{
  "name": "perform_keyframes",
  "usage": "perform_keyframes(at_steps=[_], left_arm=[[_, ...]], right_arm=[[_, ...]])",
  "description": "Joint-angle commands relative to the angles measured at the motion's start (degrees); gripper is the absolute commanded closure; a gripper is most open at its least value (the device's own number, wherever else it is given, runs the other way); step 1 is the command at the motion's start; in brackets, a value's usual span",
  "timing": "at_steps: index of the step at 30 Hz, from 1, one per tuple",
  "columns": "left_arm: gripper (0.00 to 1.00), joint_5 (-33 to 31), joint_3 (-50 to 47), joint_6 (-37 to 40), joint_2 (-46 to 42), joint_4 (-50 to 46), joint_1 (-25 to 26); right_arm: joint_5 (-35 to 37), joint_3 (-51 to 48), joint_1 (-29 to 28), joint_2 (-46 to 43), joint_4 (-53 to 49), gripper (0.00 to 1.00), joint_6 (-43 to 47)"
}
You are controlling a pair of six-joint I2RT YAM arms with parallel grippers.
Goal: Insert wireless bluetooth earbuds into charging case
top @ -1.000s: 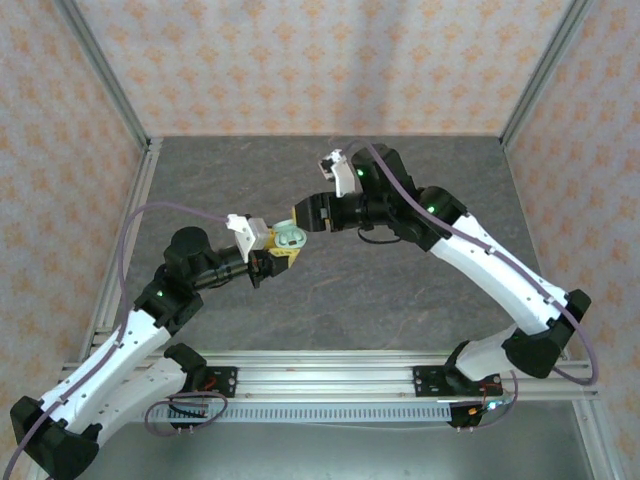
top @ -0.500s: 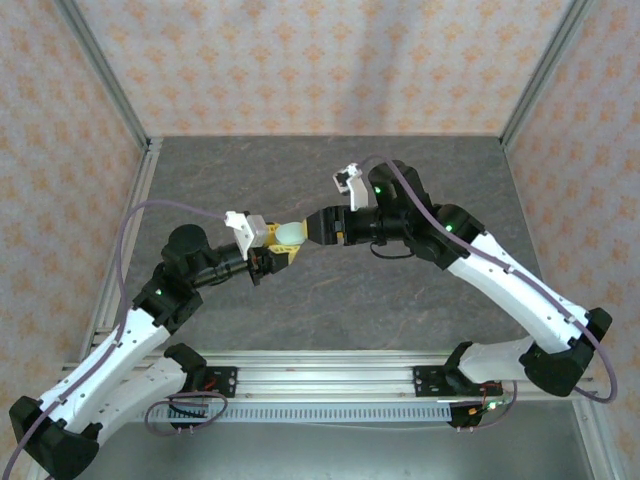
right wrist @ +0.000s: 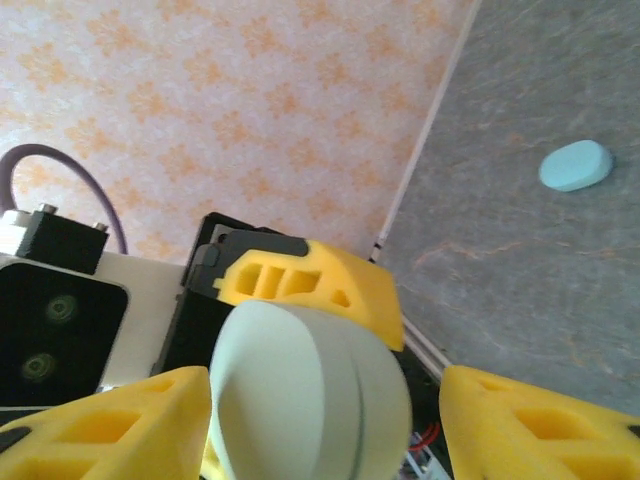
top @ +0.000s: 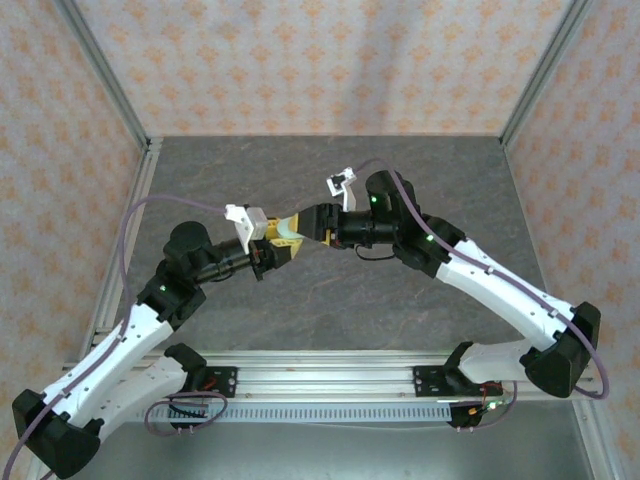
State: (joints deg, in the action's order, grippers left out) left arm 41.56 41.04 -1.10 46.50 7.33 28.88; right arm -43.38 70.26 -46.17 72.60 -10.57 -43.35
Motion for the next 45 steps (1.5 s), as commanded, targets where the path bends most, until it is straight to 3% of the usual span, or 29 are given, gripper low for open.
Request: perform_keyframes(at_steps=[1,12,17,24,26,27,28,33,39,45], left_arm=[[0.90,0.08,3.42,-2.01,0.94,2.69,0.38],[0.85,-0.16,5.10,-0.71,1.78,-1.37,0.47],[0.75,-0.51,5.48,0.95,0.79,-3.38,0.53],[0.35,-0.72,6.99,4.36,0.79,-8.04,0.54],[0.18,-1.29,7.35,5.74,0.57,-10.11,0.48],[0.03,-1.67,7.38,6.29,0.40,-11.01,0.55],[0.00,-2.10,7.44,6.96,0.13,-12.00,0.49],[0.00,-5.38,7.18,9.71,-1.66,-16.58,0.48],[0.00,-13.63,5.90,10.43,-3.82,-22.45,0.47],[0.00,-16.95,2.89,9.09,-5.55,-24.44,0.39]], right_arm=[[-4.35,-1.62,0.12,0.64,11.26,0.43,-7.18],[-6.25,-7.18,3.46,1.34,24.82,0.87,-19.21],[-5.58,-10.01,5.73,1.30,30.36,0.94,-23.50],[-4.85,-10.12,7.00,1.34,30.50,0.96,-23.47],[-4.32,-10.23,7.88,1.05,29.78,0.96,-23.18],[-4.11,-10.39,8.25,0.85,29.64,0.97,-23.14],[-3.87,-10.57,8.82,0.80,29.64,0.97,-23.09],[-3.00,-11.58,11.39,1.18,25.73,0.97,-20.39],[3.12,-13.83,14.31,4.39,9.47,0.97,-7.50],[0.73,-18.19,16.10,13.47,15.76,0.96,-4.31]])
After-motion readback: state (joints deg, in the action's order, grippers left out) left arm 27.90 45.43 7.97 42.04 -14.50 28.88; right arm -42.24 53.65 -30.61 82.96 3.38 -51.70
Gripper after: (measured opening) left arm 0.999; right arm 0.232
